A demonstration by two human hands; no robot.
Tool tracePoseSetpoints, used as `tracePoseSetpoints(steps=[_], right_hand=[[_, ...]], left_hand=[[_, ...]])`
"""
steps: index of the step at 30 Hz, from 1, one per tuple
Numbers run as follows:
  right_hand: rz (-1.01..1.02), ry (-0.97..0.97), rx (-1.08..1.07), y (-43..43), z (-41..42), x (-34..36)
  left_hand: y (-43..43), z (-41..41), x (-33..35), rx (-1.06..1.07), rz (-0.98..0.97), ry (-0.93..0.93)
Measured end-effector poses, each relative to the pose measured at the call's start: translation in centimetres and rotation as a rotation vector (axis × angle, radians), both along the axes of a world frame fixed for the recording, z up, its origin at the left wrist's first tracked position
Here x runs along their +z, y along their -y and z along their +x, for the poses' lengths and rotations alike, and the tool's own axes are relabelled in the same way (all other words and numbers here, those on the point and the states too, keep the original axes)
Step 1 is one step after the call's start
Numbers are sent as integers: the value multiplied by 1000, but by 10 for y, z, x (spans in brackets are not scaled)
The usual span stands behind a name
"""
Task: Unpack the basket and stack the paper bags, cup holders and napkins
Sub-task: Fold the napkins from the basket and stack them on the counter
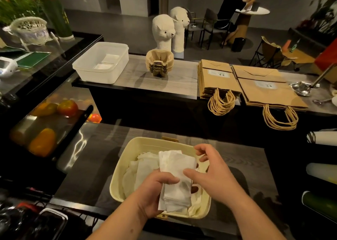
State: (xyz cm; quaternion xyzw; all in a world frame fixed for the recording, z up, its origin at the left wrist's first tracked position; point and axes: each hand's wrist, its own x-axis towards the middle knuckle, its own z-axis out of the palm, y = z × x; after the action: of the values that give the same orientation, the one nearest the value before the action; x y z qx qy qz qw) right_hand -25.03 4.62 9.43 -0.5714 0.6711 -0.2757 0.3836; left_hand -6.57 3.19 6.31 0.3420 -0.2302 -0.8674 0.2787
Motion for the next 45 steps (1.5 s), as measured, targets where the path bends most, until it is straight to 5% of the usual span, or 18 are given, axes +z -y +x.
tracePoseSetpoints(steps=[4,7,12,19,24,28,36,42,45], right_hand=[[258,177,330,27,-13,7],[327,335,382,40,-1,11],[213,248,313,60,24,11],[-57,341,-34,114,50,11],[-218,280,-188,192,73,20],[-281,270,-239,258,78,34],[-248,230,-309,311,84,30],[-377,579,-404,315,87,22],[-367,591,-362,317,97,16]], left_hand=[[4,9,19,-229,-61,-7],[11,21,18,-336,-86,28],[30,55,6,-228,-104,-61],[103,74,14,343,-526,532],[197,75,50,332,-880,819],[269,75,68,288,-1002,773],[334,77,55,221,-928,624],[335,68,51,142,-948,578],[337,61,49,171,-912,557]])
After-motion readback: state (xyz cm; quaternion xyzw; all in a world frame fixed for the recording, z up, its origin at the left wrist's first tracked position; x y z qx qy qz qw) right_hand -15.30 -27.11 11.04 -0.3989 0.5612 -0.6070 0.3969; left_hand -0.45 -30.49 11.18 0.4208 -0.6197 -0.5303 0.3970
